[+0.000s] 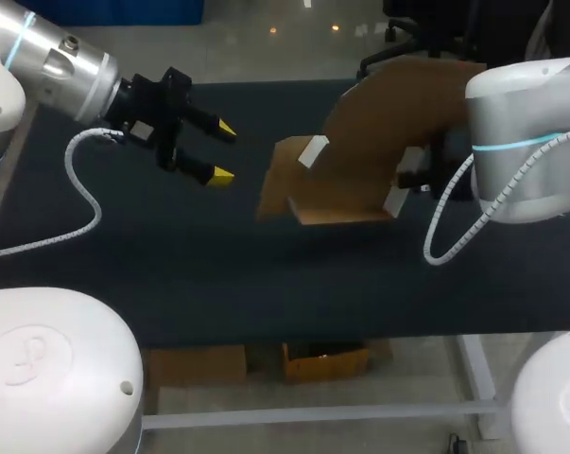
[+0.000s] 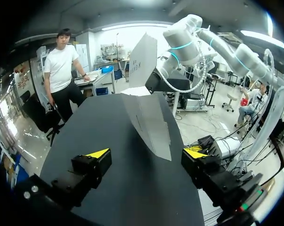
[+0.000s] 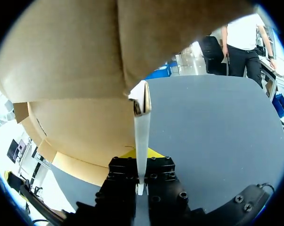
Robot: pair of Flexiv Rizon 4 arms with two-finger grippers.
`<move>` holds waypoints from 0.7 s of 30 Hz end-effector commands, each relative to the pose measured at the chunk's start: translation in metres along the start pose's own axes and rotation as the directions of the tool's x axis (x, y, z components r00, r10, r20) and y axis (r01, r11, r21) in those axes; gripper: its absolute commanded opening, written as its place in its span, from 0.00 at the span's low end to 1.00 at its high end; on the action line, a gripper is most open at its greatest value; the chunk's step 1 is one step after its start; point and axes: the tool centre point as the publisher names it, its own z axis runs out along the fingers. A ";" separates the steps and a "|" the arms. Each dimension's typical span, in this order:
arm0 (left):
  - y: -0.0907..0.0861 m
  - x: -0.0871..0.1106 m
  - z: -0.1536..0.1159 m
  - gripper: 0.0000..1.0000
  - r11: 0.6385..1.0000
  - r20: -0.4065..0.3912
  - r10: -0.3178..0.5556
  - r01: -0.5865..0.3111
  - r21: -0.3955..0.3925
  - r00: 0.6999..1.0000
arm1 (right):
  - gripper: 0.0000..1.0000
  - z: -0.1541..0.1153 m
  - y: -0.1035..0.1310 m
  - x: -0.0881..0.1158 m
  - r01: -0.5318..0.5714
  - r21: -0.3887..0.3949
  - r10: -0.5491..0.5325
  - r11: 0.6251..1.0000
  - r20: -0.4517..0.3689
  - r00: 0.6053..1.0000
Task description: Assemble the packaging by folding the flat box into shape, placing the metal phone stand inside, and closing the box properly
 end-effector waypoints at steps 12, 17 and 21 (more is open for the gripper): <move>-0.001 -0.009 -0.005 1.00 1.000 -0.044 -0.015 0.014 -0.022 0.999 | 0.00 -0.009 0.006 0.001 0.036 0.437 0.003 0.899 -0.088 0.996; -0.001 -0.009 -0.005 1.00 1.000 -0.044 -0.015 0.014 -0.022 0.999 | 0.00 -0.009 0.006 0.001 0.036 0.437 0.003 0.899 -0.088 0.996; 0.000 -0.013 -0.004 1.00 0.999 -0.025 -0.013 0.012 -0.037 1.000 | 0.00 -0.008 0.005 0.004 0.011 0.520 0.018 0.854 -0.051 0.999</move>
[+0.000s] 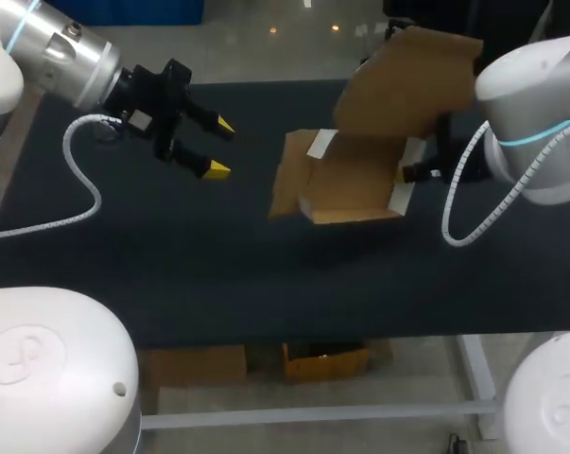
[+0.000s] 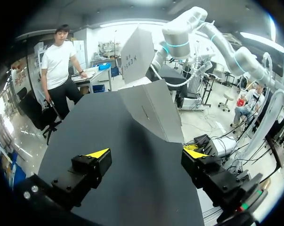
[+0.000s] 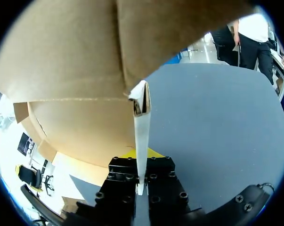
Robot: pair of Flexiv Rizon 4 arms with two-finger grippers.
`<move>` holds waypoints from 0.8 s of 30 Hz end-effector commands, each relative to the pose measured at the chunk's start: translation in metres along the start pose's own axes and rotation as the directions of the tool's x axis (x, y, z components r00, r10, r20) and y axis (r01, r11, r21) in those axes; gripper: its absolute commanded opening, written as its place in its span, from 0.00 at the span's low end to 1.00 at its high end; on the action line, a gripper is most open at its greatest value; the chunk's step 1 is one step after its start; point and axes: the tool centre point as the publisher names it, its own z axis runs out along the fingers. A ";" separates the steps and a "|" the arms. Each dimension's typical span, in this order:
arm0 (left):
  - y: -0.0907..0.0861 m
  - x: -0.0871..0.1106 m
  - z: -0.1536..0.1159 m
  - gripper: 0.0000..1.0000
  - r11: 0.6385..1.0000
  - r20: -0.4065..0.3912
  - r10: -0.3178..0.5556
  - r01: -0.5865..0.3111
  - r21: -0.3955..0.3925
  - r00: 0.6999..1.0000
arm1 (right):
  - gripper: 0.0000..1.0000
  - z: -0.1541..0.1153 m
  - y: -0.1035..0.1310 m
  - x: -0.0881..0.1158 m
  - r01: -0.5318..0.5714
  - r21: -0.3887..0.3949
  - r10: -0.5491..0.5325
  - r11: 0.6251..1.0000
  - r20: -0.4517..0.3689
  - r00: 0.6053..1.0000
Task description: Assemble the packaging by folding the flat box into shape, placing the metal phone stand inside, and closing the box properly
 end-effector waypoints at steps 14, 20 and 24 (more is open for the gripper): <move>0.012 -0.008 -0.008 1.00 0.993 0.148 0.041 -0.024 -0.114 0.988 | 0.00 -0.011 -0.010 -0.001 -0.127 0.628 0.020 0.767 0.174 0.985; 0.018 -0.010 -0.011 1.00 0.990 0.148 0.058 -0.038 -0.133 0.987 | 0.00 -0.012 -0.020 -0.004 -0.186 0.706 0.045 0.683 0.214 0.976; 0.021 -0.013 -0.013 1.00 0.986 0.141 0.073 -0.050 -0.162 0.987 | 0.00 -0.013 -0.026 -0.009 -0.257 0.754 0.080 0.604 0.264 0.961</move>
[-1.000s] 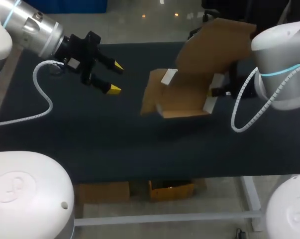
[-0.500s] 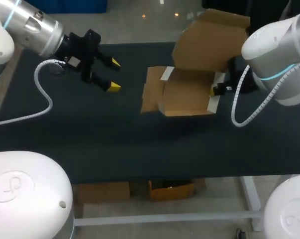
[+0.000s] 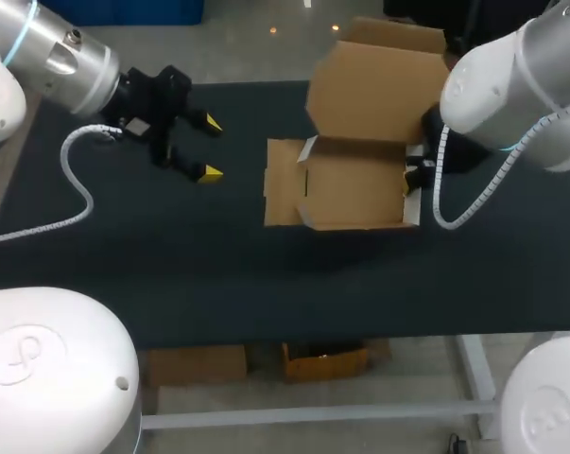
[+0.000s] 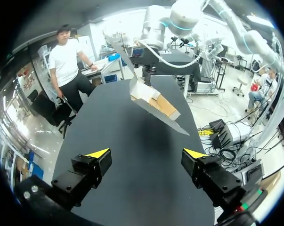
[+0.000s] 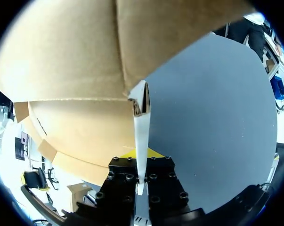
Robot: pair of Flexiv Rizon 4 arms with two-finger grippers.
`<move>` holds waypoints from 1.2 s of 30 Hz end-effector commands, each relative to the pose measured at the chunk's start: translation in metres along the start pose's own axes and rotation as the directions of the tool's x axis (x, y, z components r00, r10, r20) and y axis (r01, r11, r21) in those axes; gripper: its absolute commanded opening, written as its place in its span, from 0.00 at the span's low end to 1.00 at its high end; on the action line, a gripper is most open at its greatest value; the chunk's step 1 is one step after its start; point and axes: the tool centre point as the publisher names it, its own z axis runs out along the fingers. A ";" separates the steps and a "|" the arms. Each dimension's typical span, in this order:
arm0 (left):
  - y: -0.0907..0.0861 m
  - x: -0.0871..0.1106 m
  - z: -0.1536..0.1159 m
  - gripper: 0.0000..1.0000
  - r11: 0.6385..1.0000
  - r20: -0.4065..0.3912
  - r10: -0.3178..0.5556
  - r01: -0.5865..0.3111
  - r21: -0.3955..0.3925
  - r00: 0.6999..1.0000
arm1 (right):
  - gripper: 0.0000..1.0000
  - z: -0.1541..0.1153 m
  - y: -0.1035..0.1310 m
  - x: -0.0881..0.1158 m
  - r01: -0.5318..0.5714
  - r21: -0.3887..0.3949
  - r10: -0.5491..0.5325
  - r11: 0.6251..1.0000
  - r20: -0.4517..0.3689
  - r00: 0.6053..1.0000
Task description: Assemble the packaging by folding the flat box into shape, placing the metal phone stand inside, and closing the box properly
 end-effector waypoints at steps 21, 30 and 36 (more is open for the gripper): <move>0.005 -0.008 -0.001 1.00 0.997 -0.067 0.001 -0.006 -0.072 0.998 | 0.00 0.002 0.001 0.002 -0.112 0.603 0.008 0.790 0.172 0.985; 0.016 -0.017 0.006 1.00 0.995 -0.051 0.000 -0.005 -0.104 0.999 | 0.00 0.014 -0.018 0.004 -0.198 0.621 0.053 0.759 0.244 0.968; 0.025 -0.021 0.009 1.00 0.996 -0.033 -0.017 0.013 -0.091 0.999 | 0.00 0.024 -0.033 -0.004 -0.247 0.570 0.133 0.783 0.235 0.963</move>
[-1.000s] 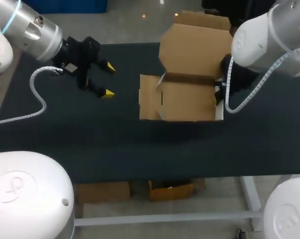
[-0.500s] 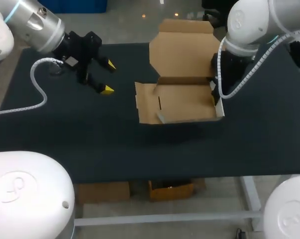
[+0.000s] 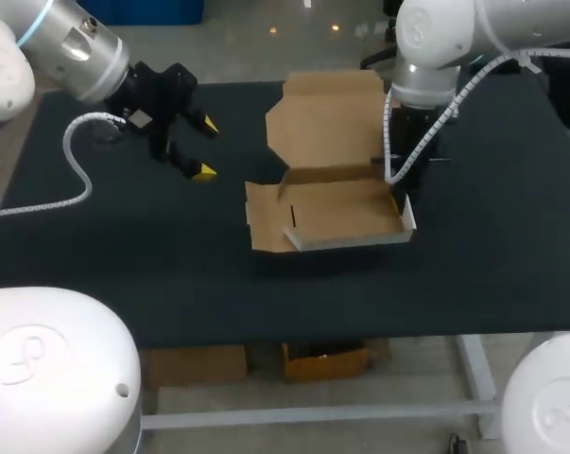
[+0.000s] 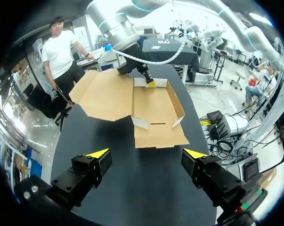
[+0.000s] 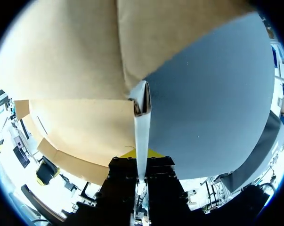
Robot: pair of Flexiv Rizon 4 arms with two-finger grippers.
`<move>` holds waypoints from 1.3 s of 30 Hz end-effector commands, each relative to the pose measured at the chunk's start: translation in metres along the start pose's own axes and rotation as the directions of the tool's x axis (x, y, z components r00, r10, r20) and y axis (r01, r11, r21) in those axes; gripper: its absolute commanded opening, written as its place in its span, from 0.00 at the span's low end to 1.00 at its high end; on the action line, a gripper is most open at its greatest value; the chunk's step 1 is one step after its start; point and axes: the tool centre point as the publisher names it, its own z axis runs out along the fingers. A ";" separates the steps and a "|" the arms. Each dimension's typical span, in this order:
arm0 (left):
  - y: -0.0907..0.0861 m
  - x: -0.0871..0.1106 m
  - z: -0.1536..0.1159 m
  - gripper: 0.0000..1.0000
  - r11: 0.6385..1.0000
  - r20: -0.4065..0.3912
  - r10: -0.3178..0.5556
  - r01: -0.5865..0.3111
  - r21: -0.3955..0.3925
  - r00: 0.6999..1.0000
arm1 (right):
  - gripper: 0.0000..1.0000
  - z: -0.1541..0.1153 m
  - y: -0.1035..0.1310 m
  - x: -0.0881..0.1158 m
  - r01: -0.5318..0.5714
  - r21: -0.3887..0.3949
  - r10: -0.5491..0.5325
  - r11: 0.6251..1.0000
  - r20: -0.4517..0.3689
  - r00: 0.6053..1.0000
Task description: Assemble the packaging by folding the flat box into shape, placing the metal phone stand inside, and closing the box properly
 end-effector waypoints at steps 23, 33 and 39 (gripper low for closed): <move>0.022 -0.018 0.018 1.00 1.000 -0.030 0.005 -0.004 0.015 1.000 | 0.00 0.022 0.014 -0.009 -0.116 0.044 0.115 0.992 0.020 0.993; 0.026 -0.021 0.020 1.00 1.000 -0.034 -0.015 0.015 0.019 0.999 | 0.00 0.031 0.017 -0.012 -0.127 0.064 0.126 0.990 0.023 0.992; 0.026 -0.021 0.020 1.00 1.000 -0.034 -0.015 0.015 0.019 0.999 | 0.00 0.036 0.019 -0.013 -0.119 0.071 0.119 0.990 -0.004 0.993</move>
